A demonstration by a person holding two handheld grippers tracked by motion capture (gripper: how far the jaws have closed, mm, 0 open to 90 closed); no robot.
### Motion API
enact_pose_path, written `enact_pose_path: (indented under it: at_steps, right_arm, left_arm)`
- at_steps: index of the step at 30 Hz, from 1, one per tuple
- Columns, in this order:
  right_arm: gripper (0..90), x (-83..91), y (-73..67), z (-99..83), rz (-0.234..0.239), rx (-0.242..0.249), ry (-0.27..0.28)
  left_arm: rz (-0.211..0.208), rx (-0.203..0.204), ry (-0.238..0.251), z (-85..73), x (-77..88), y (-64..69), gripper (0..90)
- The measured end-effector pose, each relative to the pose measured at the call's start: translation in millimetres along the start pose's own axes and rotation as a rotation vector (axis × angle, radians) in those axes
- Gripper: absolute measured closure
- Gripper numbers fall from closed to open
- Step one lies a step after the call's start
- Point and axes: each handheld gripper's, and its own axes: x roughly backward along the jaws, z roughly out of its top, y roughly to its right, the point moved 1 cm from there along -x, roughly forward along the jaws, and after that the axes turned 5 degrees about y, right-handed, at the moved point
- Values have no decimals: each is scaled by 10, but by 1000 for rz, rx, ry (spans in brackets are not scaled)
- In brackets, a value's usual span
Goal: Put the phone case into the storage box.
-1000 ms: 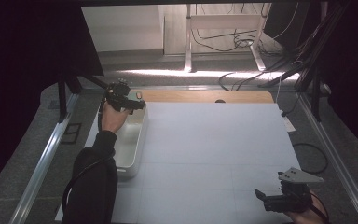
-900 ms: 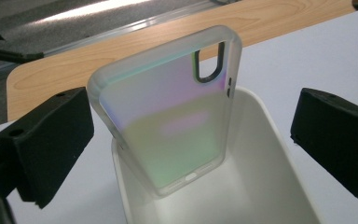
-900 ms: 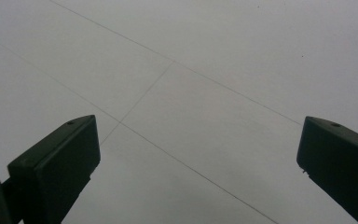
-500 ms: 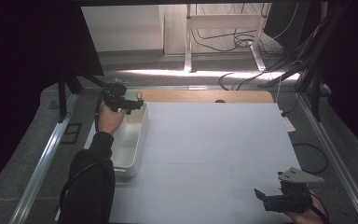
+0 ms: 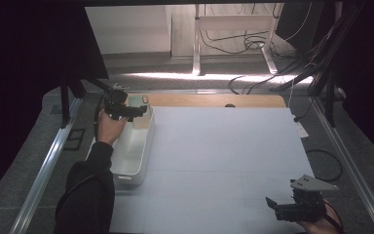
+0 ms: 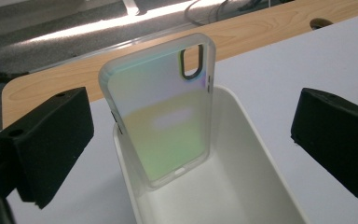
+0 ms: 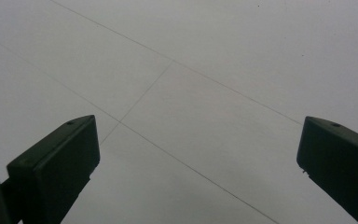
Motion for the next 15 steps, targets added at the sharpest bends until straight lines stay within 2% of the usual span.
enact_pose_path:
  at_steps: [15]
  right_arm:
    - [0,1,0,-1,4,-3,3]
  left_arm:
    - [-55,-29,24,-103,114,76,0]
